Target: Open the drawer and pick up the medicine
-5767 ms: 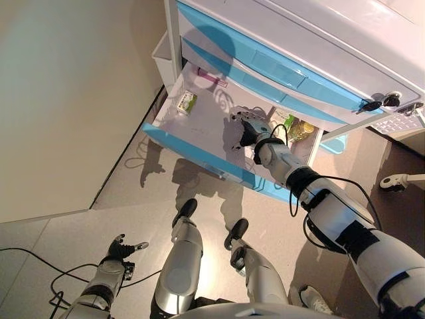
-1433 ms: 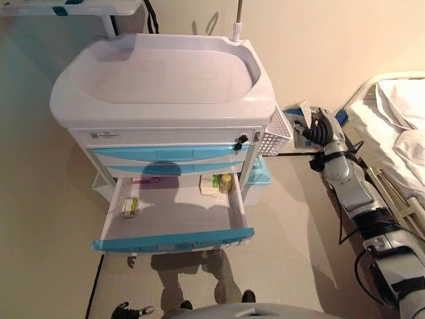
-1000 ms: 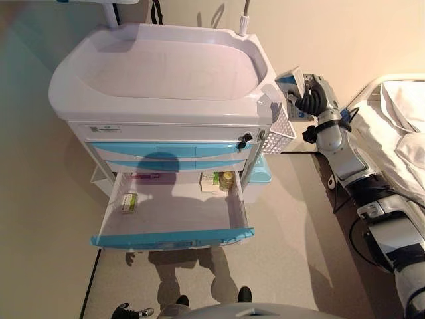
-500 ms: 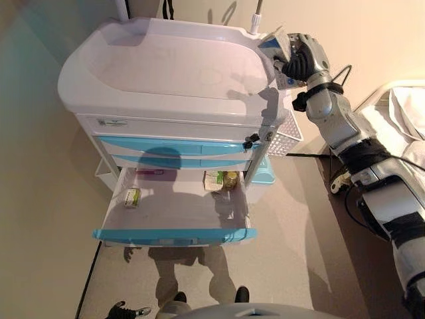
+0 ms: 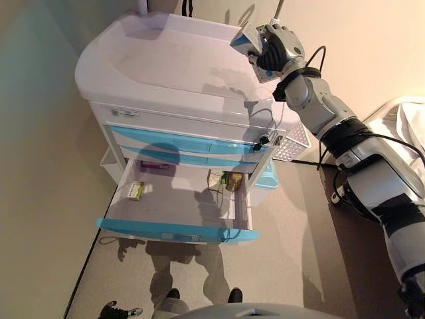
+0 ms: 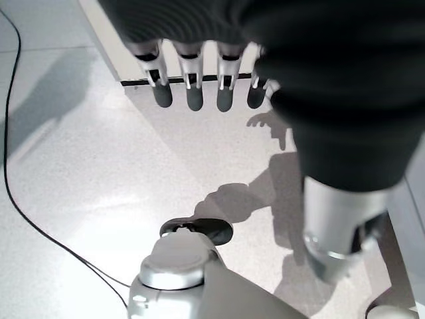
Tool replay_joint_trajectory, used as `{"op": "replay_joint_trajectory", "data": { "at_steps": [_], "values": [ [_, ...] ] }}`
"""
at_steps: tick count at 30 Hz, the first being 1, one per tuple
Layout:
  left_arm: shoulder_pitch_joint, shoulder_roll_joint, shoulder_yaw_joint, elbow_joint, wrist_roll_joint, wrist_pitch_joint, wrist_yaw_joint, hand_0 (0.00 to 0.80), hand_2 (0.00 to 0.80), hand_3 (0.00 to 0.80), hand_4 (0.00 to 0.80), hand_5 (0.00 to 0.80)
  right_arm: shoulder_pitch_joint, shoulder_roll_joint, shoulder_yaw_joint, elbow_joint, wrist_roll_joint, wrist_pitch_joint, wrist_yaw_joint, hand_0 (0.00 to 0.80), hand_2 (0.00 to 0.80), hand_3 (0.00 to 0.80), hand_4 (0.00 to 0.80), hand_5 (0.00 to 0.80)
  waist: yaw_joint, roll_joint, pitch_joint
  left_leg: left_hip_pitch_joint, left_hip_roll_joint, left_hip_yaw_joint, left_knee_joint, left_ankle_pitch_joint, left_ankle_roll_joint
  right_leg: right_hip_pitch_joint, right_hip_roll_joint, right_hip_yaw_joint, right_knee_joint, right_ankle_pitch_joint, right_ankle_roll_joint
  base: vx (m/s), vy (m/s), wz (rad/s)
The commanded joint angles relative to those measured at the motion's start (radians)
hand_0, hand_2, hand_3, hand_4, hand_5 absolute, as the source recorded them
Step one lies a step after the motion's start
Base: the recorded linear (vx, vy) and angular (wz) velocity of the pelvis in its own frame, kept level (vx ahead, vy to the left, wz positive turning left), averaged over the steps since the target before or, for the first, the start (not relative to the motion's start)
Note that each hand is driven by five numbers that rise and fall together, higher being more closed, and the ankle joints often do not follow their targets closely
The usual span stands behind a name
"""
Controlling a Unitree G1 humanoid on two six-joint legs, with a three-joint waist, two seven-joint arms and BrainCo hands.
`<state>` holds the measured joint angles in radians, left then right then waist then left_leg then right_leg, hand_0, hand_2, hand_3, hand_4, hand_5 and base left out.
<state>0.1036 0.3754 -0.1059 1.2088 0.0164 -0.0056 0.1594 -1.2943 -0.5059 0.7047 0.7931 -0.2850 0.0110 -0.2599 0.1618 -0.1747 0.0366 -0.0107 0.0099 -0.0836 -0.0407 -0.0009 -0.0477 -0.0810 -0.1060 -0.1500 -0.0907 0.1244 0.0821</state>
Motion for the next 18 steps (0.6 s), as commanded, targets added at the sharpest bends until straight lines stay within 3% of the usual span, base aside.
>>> {"op": "replay_joint_trajectory", "data": {
  "at_steps": [1,18],
  "values": [
    [-0.050,0.038,-0.024,0.070,-0.029,0.000,0.020,0.000,0.000,0.000,0.000,0.000,-0.165,-0.003,0.048,0.102,-0.021,-0.011,-0.007,0.800,0.800,0.800,0.800,0.800,0.028,-0.035,0.014,-0.061,-0.043,-0.047,0.006,0.020,0.039,0.047,-0.006,-0.009,0.027,-0.026,0.072,-0.001,-0.007,0.06],
    [-0.064,0.048,-0.038,0.078,-0.047,-0.005,0.027,0.000,0.000,0.000,0.000,0.000,-0.175,0.065,0.096,0.297,-0.070,0.003,0.017,0.800,0.800,0.800,0.800,0.800,0.067,-0.046,0.051,-0.107,-0.054,-0.073,0.019,0.030,0.039,0.021,-0.013,-0.030,0.027,-0.017,0.075,-0.003,0.003,0.05]
  ]
}}
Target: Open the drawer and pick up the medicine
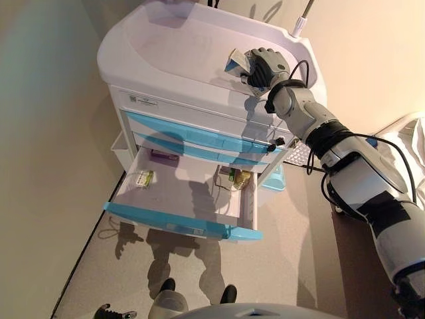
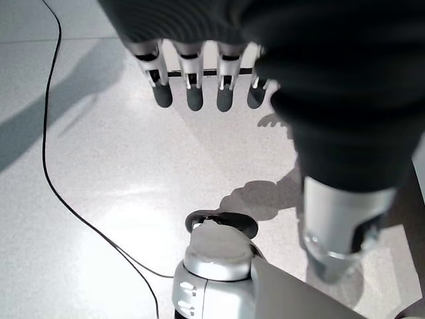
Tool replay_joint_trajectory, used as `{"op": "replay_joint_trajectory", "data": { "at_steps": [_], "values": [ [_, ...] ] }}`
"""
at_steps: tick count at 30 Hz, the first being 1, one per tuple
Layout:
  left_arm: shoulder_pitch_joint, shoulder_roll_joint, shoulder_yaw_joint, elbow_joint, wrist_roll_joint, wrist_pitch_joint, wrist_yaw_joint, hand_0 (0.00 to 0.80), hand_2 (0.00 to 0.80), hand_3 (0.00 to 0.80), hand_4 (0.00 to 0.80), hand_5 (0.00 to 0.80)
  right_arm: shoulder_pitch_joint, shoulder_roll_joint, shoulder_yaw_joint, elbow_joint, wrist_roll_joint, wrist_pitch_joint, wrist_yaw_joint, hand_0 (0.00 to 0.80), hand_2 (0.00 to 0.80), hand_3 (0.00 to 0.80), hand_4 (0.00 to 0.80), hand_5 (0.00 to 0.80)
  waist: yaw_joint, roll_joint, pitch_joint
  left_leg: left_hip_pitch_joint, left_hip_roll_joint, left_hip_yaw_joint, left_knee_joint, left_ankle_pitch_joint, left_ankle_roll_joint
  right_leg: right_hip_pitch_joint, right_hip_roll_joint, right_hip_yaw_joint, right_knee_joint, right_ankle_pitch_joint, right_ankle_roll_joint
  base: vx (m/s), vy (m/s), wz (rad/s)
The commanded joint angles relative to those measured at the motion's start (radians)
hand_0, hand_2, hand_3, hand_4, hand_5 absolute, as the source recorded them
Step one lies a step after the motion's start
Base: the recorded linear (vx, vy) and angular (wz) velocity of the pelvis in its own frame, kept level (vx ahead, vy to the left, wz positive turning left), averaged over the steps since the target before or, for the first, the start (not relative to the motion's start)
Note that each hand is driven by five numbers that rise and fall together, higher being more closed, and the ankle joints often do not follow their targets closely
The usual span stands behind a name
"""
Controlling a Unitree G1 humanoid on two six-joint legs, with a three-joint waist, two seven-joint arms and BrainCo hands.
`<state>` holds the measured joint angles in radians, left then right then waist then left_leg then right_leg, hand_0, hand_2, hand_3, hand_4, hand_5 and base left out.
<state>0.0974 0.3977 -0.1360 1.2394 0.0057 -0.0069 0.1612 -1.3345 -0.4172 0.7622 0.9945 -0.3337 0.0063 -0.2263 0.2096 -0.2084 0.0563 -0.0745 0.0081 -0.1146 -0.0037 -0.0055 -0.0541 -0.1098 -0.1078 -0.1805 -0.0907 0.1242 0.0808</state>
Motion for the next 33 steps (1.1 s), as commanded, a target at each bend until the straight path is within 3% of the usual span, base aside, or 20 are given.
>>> {"op": "replay_joint_trajectory", "data": {
  "at_steps": [1,17,23,24,26,33],
  "values": [
    [-0.058,0.024,-0.009,0.047,-0.038,-0.003,0.027,0.000,0.000,0.000,0.000,0.000,-0.133,-0.021,0.039,0.098,-0.025,0.010,-0.016,0.800,0.800,0.800,0.800,0.800,0.021,-0.011,0.034,-0.044,-0.053,-0.046,-0.017,0.035,0.046,0.048,-0.013,-0.001,0.028,-0.016,0.077,0.004,0.016,0.08],
    [-0.064,0.015,-0.036,0.024,-0.054,-0.012,0.020,0.000,0.000,0.000,0.000,0.000,-0.143,0.000,0.037,0.168,-0.042,0.015,-0.021,0.800,0.800,0.800,0.800,0.800,0.026,-0.008,0.040,-0.059,-0.056,-0.064,-0.021,0.041,0.046,0.036,-0.017,-0.010,0.025,-0.012,0.077,0.001,0.004,0.04],
    [-0.070,0.012,-0.039,0.035,-0.058,-0.006,0.025,0.000,0.000,0.000,0.000,0.000,-0.130,0.018,-0.039,0.226,0.061,0.021,-0.040,0.765,0.765,0.765,0.765,0.765,0.031,-0.003,0.051,-0.068,-0.058,-0.071,-0.022,0.046,0.047,0.029,-0.018,-0.016,0.024,-0.009,0.077,-0.002,0.005,0.04],
    [-0.069,0.012,-0.041,0.037,-0.059,-0.005,0.025,0.000,0.000,0.000,0.000,0.000,-0.131,0.016,-0.041,0.237,0.057,0.026,-0.042,0.044,0.044,0.044,0.044,0.044,0.031,-0.002,0.050,-0.067,-0.059,-0.072,-0.022,0.046,0.048,0.029,-0.018,-0.018,0.024,-0.009,0.077,0.007,0.009,0.04],
    [-0.069,0.012,-0.042,0.036,-0.058,-0.005,0.025,0.000,0.000,0.000,0.000,0.000,-0.131,0.017,-0.042,0.244,0.057,0.025,-0.041,0.000,0.000,0.000,0.000,0.000,0.031,-0.001,0.049,-0.067,-0.059,-0.072,-0.023,0.046,0.048,0.030,-0.018,-0.019,0.024,-0.010,0.077,0.000,0.000,0.00],
    [-0.068,0.009,-0.044,0.038,-0.057,-0.002,0.027,0.000,0.000,0.000,0.000,0.000,-0.122,0.017,-0.061,0.266,0.062,0.033,-0.047,0.000,0.000,0.000,0.000,0.000,0.028,0.008,0.046,-0.067,-0.061,-0.075,-0.024,0.046,0.048,0.030,-0.021,-0.023,0.026,-0.011,0.078,0.001,0.005,0.04]
  ]
}}
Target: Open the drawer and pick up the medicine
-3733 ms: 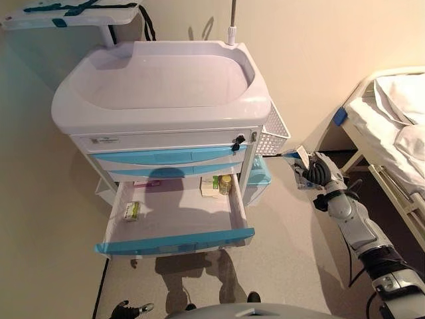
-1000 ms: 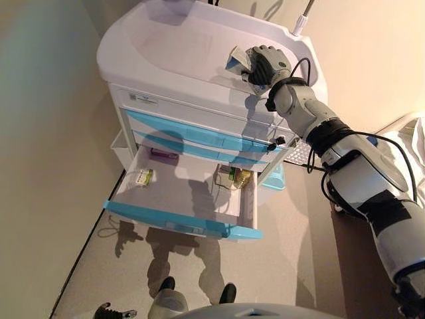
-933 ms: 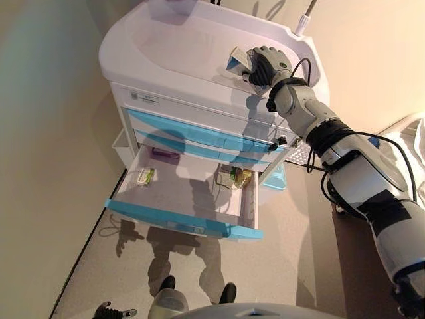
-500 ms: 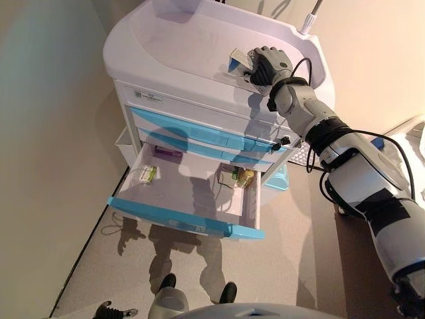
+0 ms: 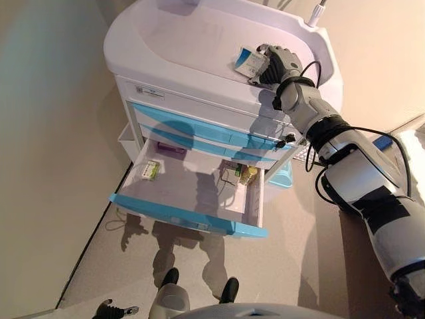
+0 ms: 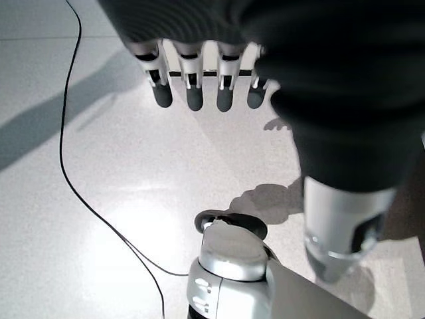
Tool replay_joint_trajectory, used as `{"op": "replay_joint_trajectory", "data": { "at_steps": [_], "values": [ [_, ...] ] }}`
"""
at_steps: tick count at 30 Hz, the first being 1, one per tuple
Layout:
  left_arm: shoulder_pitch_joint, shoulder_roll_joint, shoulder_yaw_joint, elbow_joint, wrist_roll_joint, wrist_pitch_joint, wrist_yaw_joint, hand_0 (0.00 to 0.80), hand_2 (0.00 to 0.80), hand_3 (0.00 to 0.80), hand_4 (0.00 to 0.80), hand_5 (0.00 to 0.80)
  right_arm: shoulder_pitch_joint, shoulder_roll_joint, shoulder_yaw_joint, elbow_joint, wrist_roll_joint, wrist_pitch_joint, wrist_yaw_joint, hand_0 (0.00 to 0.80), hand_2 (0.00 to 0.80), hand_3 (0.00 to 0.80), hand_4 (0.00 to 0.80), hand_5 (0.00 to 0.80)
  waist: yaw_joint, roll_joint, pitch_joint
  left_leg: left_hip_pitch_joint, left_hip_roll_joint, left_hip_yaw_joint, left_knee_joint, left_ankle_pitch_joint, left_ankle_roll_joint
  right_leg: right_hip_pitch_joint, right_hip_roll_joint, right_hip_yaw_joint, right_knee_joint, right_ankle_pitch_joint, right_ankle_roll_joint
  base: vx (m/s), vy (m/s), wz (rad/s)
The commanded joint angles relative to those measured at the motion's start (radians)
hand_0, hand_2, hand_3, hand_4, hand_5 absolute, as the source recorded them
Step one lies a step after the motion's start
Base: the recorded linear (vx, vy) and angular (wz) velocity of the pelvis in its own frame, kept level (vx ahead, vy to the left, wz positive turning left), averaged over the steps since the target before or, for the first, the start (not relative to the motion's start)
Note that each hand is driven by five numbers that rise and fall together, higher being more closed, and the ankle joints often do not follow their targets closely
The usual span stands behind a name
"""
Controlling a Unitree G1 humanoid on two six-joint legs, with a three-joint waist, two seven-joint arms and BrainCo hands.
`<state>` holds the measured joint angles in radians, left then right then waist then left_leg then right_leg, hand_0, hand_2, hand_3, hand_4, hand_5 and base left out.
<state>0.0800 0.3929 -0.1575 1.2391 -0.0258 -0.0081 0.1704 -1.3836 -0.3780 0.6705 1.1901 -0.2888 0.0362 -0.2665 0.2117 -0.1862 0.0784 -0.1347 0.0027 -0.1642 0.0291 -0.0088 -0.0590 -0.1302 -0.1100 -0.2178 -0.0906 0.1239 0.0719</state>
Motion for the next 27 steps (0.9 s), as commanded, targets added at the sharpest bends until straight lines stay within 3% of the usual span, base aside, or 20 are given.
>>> {"op": "replay_joint_trajectory", "data": {
  "at_steps": [1,15,27],
  "values": [
    [-0.050,0.013,-0.023,0.037,-0.026,-0.002,0.018,0.000,0.000,0.000,0.000,0.000,-0.070,-0.022,0.028,0.071,0.019,0.004,-0.008,0.000,0.000,0.000,0.000,0.000,0.025,-0.012,0.024,-0.007,-0.056,-0.026,-0.057,0.049,0.053,0.050,-0.019,0.015,0.026,-0.010,0.086,0.002,0.003,0.03],
    [-0.051,0.006,-0.027,0.035,-0.027,0.002,0.013,0.000,0.000,0.000,0.000,0.000,-0.052,-0.043,-0.003,0.051,0.058,0.005,-0.012,0.000,0.000,0.000,0.000,0.000,0.009,0.007,0.023,-0.003,-0.052,-0.018,-0.058,0.048,0.052,0.050,-0.019,0.020,0.025,-0.011,0.084,0.000,0.000,0.00],
    [-0.045,0.006,-0.020,0.024,-0.019,0.002,0.007,0.000,0.000,0.000,0.000,0.000,0.003,-0.117,-0.067,-0.073,0.131,-0.010,-0.040,0.000,0.000,0.000,0.000,0.000,-0.024,0.036,0.004,0.016,-0.048,-0.004,-0.065,0.043,0.050,0.059,-0.020,0.029,0.024,-0.017,0.082,0.001,0.000,-0.03]
  ]
}}
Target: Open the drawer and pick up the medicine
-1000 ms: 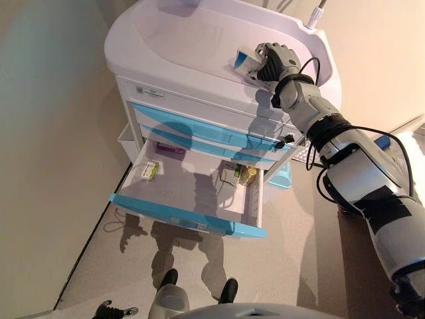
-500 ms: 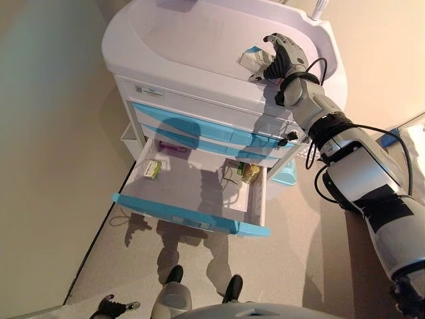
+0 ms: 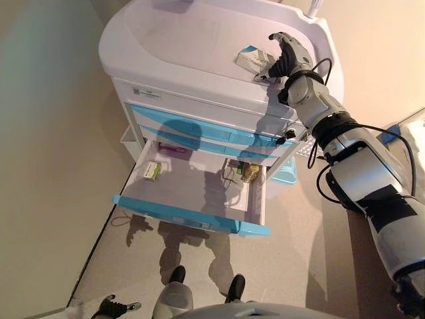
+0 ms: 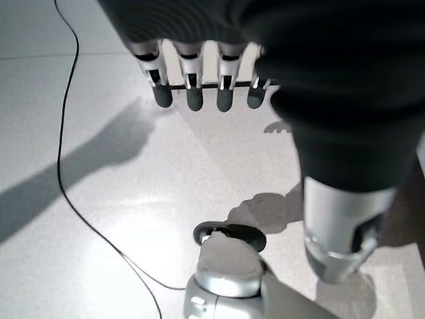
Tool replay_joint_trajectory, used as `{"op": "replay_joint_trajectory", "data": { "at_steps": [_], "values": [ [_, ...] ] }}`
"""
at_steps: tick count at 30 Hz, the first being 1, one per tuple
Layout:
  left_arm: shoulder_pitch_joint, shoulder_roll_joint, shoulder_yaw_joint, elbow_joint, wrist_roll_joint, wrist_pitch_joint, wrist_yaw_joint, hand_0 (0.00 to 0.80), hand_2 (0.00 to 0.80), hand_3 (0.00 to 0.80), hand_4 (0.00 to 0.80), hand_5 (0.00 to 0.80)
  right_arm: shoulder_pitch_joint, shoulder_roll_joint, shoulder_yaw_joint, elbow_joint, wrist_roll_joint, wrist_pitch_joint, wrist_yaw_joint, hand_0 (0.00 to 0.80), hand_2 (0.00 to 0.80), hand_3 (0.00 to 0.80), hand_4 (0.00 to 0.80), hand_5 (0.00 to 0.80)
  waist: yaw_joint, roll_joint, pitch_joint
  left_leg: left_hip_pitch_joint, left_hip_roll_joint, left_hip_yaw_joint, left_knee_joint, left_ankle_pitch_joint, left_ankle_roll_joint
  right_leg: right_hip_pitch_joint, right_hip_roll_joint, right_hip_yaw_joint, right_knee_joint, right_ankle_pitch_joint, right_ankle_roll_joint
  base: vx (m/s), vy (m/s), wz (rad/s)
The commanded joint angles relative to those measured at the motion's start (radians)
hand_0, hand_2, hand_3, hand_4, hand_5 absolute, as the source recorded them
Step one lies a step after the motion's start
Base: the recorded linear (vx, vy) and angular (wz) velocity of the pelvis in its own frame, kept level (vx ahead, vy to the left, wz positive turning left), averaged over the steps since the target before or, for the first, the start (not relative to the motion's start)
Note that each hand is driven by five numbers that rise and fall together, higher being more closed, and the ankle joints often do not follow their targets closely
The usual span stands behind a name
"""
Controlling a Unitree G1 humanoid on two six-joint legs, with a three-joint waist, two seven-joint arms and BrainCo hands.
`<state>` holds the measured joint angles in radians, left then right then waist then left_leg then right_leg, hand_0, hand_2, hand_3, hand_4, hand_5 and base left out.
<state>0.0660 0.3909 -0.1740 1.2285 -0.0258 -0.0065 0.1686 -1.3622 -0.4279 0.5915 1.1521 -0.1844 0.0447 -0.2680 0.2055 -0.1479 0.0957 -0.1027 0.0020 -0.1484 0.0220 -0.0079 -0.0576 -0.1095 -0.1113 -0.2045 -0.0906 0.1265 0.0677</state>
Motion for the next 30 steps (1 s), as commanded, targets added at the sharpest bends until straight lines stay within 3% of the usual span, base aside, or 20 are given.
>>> {"op": "replay_joint_trajectory", "data": {
  "at_steps": [1,15,30],
  "values": [
    [-0.029,0.005,-0.005,0.017,-0.015,-0.002,0.006,0.000,0.000,0.000,0.000,0.000,0.002,-0.093,-0.003,-0.083,0.036,-0.024,-0.044,0.000,0.000,0.000,0.000,0.000,-0.024,0.005,-0.014,-0.015,-0.045,-0.016,-0.059,0.042,0.049,0.038,-0.018,0.018,0.024,-0.020,0.087,-0.009,0.001,-0.11],
    [-0.011,-0.015,-0.005,-0.036,0.023,-0.007,-0.014,0.000,0.000,0.000,0.000,0.000,0.307,-0.228,-0.227,-0.368,0.116,-0.065,-0.104,0.000,0.000,0.000,0.000,0.000,-0.083,0.076,-0.036,0.018,-0.036,0.029,-0.073,0.035,0.046,0.053,-0.020,0.043,0.014,-0.024,0.088,-0.004,0.001,-0.09],
    [0.002,-0.028,-0.024,-0.134,0.063,-0.011,-0.027,0.000,0.000,0.000,0.000,0.000,0.631,-0.214,-0.437,-0.522,0.166,-0.092,-0.133,0.000,0.000,0.000,0.000,0.000,-0.140,0.148,-0.048,0.044,-0.034,0.062,-0.081,0.031,0.043,0.063,-0.023,0.062,0.011,-0.033,0.086,0.001,-0.004,-0.08]
  ]
}}
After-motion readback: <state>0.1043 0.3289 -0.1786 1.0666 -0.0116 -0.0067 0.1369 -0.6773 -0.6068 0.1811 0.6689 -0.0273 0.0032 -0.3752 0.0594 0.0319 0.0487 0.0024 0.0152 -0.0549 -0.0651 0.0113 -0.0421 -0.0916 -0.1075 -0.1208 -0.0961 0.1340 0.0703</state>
